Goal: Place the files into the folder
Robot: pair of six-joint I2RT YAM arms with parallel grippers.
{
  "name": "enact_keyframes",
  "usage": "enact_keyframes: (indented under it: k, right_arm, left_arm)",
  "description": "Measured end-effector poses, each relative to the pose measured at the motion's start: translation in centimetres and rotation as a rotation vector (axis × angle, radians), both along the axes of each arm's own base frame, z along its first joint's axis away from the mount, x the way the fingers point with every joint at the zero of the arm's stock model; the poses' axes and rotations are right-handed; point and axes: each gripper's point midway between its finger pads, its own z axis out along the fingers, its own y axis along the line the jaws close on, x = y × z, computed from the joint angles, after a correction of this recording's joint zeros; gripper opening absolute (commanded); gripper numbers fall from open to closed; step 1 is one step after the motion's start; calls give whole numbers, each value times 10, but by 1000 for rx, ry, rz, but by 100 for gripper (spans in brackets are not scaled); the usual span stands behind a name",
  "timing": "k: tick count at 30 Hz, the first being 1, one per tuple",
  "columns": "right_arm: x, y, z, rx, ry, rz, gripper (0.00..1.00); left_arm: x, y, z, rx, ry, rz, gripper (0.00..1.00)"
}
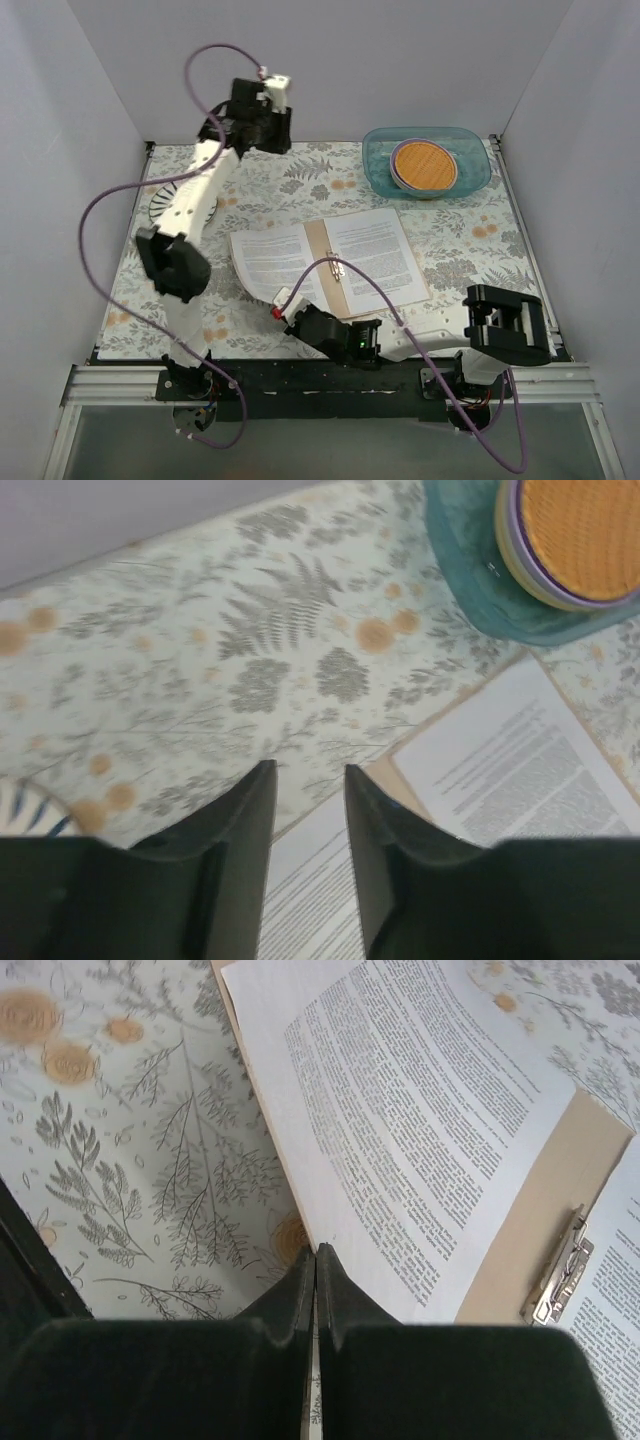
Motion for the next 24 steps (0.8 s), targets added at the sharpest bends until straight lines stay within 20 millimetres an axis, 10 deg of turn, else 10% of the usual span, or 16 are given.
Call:
enact_keyframes:
  k: [6,11,14,18,24]
  right_arm:
    - [37,-29,59,312,151,-204,1]
    - [86,-51,121,647,259,-337,1]
    - [98,-30,146,726,300,-332,1]
    - [93,3,159,797,391,-269,1]
    - [72,-5,159,905,506,-250,1]
  left_arm:
    - [-41,154,151,-164,-438,359,49]
    - [-69,156,220,-257,-628,343,48]
    - [-62,148,196,-275,-565,317,47]
    - [-43,145,106,-236,-343,316,46]
    - [-56,150,4,-178,-103,332,43]
